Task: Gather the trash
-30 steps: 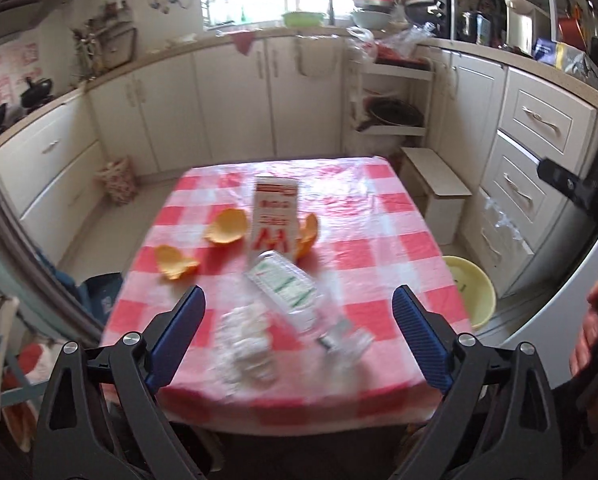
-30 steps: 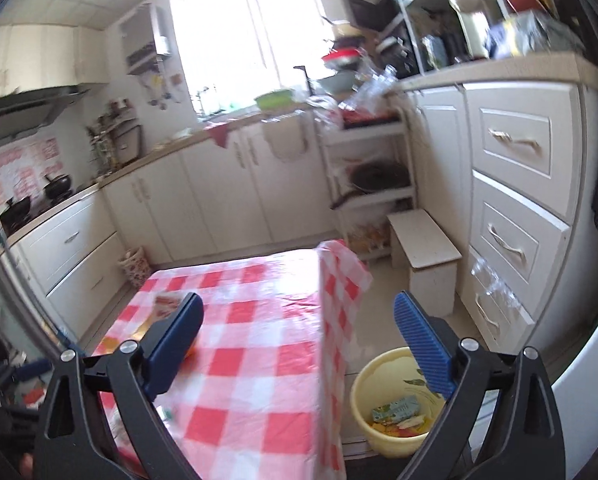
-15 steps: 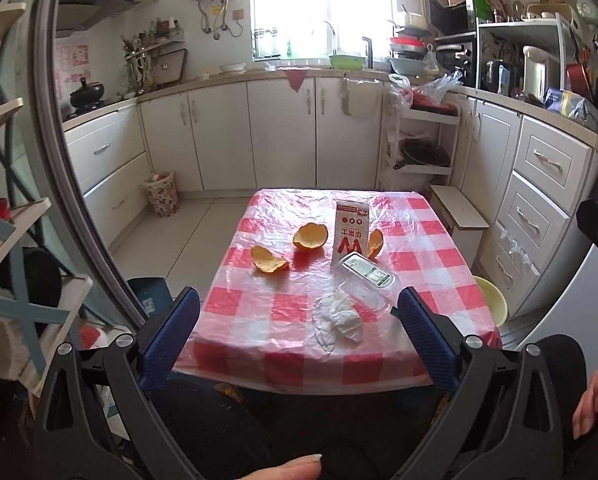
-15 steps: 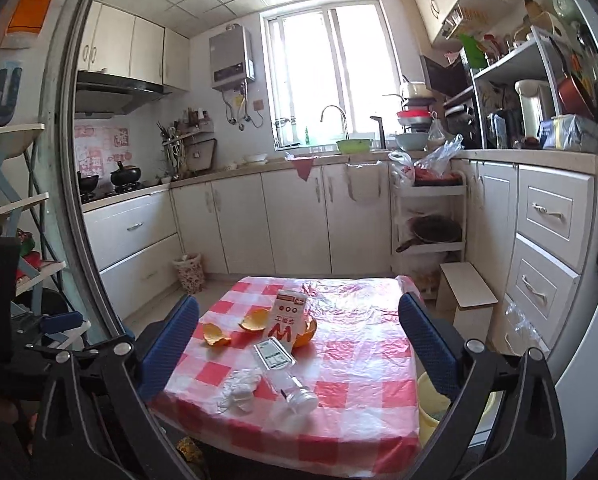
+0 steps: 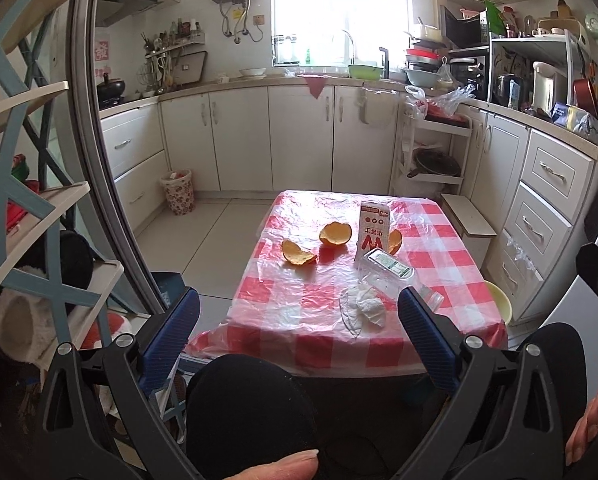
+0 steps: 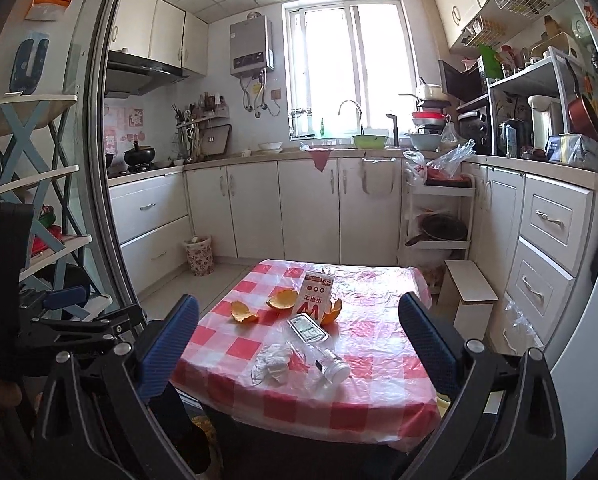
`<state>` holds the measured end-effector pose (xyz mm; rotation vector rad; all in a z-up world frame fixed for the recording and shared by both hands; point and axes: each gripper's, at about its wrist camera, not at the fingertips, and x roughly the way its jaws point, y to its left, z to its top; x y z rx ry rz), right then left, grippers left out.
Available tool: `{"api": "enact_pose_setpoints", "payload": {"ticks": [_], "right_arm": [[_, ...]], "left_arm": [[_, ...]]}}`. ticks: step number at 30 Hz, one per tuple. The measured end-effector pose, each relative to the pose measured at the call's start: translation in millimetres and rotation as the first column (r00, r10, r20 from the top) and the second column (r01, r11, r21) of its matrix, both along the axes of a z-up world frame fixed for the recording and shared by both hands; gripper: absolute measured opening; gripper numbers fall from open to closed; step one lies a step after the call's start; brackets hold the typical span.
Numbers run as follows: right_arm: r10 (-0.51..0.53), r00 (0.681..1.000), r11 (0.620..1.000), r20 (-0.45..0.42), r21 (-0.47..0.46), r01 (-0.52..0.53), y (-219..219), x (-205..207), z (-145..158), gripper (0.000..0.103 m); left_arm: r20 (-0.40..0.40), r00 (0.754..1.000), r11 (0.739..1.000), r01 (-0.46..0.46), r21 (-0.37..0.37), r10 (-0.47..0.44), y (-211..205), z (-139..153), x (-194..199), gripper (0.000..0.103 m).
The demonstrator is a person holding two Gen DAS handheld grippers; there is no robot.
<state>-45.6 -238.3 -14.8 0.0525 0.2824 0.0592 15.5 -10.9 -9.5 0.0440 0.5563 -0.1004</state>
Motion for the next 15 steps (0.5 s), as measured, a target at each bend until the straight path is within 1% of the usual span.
{"api": "enact_pose_setpoints", "payload": {"ticks": [5, 15], "right_arm": [[0.01, 1.0, 1.0, 0.006, -0.023, -0.01, 6, -6, -1, 0.096], [0.014, 1.0, 1.0, -0.002, -0.016, -0.014, 3, -7, -4, 0.096]], "left_arm": [[0.01, 1.0, 1.0, 0.005, 0.002, -0.005, -2, 5, -5, 0.095], [0.032, 0.999, 1.0, 0.006, 0.012, -0.007, -6, 10, -12, 0.095]]}}
